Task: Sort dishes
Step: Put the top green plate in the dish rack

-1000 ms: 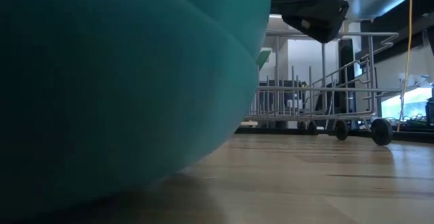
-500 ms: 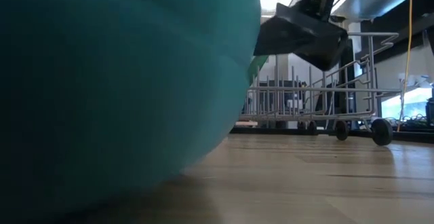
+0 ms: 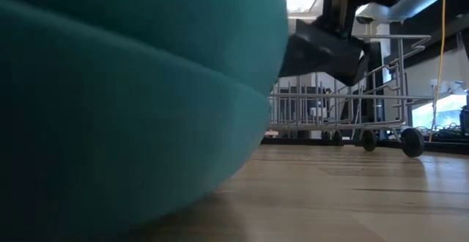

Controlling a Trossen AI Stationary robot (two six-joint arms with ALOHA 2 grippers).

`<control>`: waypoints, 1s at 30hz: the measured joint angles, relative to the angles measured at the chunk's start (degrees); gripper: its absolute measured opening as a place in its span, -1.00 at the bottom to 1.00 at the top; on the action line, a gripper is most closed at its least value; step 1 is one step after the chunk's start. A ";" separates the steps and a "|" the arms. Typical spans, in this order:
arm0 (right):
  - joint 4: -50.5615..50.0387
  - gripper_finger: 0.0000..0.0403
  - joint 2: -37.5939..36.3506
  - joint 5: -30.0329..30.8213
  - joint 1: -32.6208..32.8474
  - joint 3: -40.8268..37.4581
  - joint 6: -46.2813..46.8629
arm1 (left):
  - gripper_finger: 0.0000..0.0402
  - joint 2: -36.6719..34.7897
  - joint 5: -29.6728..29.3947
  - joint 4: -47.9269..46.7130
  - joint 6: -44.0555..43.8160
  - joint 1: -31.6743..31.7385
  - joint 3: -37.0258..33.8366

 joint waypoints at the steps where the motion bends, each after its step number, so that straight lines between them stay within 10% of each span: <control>1: -0.77 0.69 0.00 0.07 -0.03 0.01 0.59 | -0.65 0.00 -0.26 0.16 0.00 0.02 0.00; 9: -4.97 0.61 0.10 0.18 -0.41 0.01 4.03 | -0.65 0.00 -1.50 2.45 1.51 0.06 0.02; 30: -10.03 -0.56 0.24 3.65 -0.49 2.50 2.14 | -0.65 -0.30 -0.72 2.61 7.42 -0.11 0.16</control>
